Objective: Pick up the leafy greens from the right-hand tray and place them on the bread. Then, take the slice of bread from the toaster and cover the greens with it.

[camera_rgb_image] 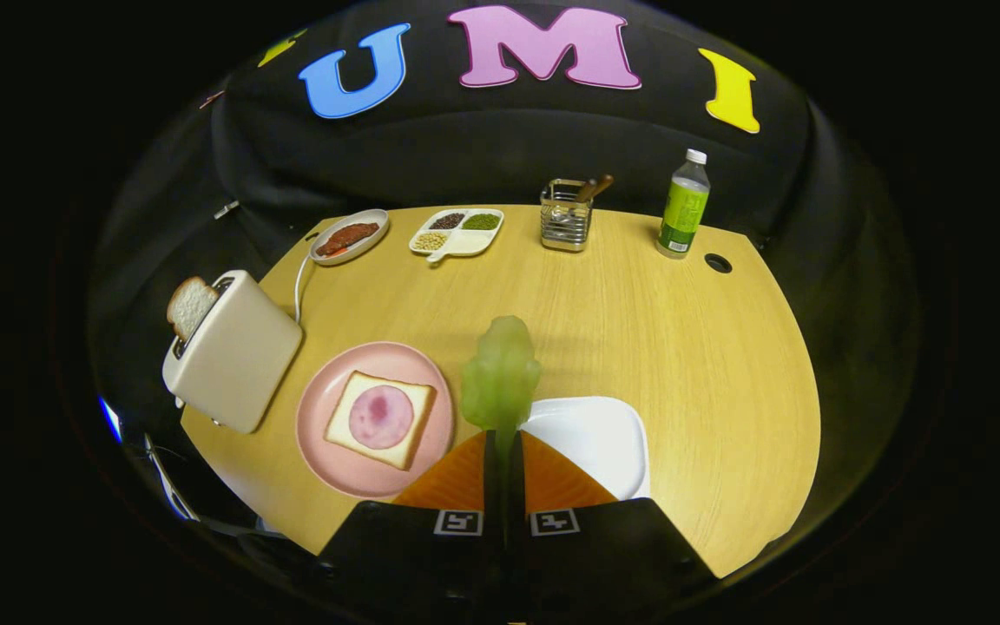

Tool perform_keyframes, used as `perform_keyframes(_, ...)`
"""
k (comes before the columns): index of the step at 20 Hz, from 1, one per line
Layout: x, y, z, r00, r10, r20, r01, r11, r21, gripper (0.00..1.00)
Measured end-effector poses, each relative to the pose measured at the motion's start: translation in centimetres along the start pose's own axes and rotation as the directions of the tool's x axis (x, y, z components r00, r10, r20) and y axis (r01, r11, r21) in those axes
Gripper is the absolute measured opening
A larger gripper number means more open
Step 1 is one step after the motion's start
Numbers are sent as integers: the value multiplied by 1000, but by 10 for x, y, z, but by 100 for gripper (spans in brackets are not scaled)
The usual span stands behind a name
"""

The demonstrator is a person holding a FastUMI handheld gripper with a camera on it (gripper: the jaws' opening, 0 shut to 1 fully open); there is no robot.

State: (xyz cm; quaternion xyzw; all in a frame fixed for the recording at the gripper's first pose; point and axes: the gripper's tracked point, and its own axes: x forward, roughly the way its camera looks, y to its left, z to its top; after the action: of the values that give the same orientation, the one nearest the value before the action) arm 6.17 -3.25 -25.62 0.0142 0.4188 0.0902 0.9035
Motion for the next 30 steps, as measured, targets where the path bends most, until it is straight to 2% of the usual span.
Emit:
perform_keyframes(6,21,72,-3,998,60,-22,-61,996,-72,5)
perform_keyframes(10,41,102,-9,997,65,-36,-68,993,-94,6)
perform_keyframes(17,58,120,-16,994,63,-92,-74,989,-125,7)
perform_keyframes(19,60,120,-18,994,49,-101,-63,989,-134,10)
perform_keyframes(22,65,115,-21,994,17,-105,-33,988,-152,19)
perform_keyframes(23,65,115,-21,994,9,-107,-26,988,-154,24)
perform_keyframes(26,65,116,-22,994,-1,-110,-16,987,-159,29)
perform_keyframes(28,66,118,-24,994,-7,-111,-12,986,-164,39)
perform_keyframes(30,63,125,-23,995,2,-101,-19,986,-168,61)
